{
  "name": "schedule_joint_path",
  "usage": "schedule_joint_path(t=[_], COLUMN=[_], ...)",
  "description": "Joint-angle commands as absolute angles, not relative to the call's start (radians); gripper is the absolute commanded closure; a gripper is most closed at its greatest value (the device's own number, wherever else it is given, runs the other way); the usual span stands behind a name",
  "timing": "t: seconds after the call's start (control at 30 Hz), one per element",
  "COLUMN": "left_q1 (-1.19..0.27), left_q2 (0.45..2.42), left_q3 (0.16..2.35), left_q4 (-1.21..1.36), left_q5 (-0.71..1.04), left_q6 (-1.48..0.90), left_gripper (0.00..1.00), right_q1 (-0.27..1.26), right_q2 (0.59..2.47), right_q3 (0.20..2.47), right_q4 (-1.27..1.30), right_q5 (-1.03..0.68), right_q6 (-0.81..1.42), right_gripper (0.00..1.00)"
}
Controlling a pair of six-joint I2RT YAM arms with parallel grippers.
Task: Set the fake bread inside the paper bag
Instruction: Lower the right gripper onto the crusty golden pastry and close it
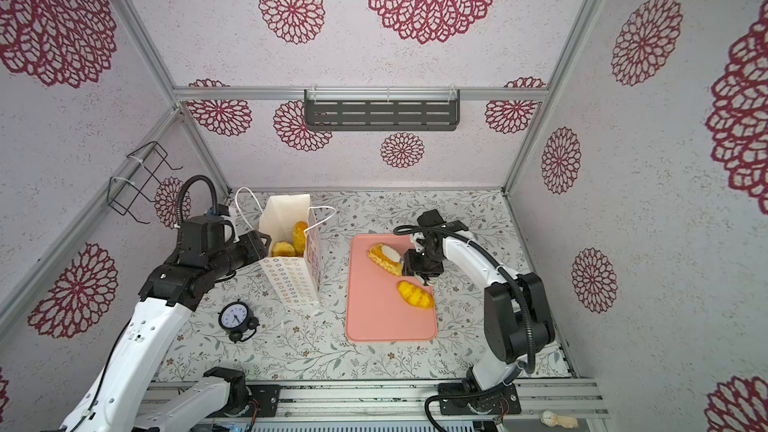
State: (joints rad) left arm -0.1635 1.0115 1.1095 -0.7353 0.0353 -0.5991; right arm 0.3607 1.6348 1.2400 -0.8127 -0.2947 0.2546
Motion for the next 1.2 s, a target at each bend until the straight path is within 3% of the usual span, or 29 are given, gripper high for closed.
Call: schedule_joint_path(t=[0.0, 0.77, 1.17], left_q1=[-0.157, -0.147, -0.144], left_q2=[0.993, 0.971, 0.968], left_q3=[1.094, 1.083, 1.074], left_q4=[-0.708, -0.710, -0.705], left_q5=[0.040, 0.041, 0.042], left_q6=[-0.600, -0.602, -0.603], left_gripper=[0.45, 0.45, 0.45], right_q1=[0.354, 0.388, 0.411], right_q2=[1.626, 1.627, 1.698], right_q3=[1.237, 1.267, 1.303], right_q4=[-0.825, -0.869, -0.888], right_q5=[-0.325, -0.405, -0.373], right_q6=[0.241, 0.242, 0.219], right_gripper=[0.44, 0.50, 0.48])
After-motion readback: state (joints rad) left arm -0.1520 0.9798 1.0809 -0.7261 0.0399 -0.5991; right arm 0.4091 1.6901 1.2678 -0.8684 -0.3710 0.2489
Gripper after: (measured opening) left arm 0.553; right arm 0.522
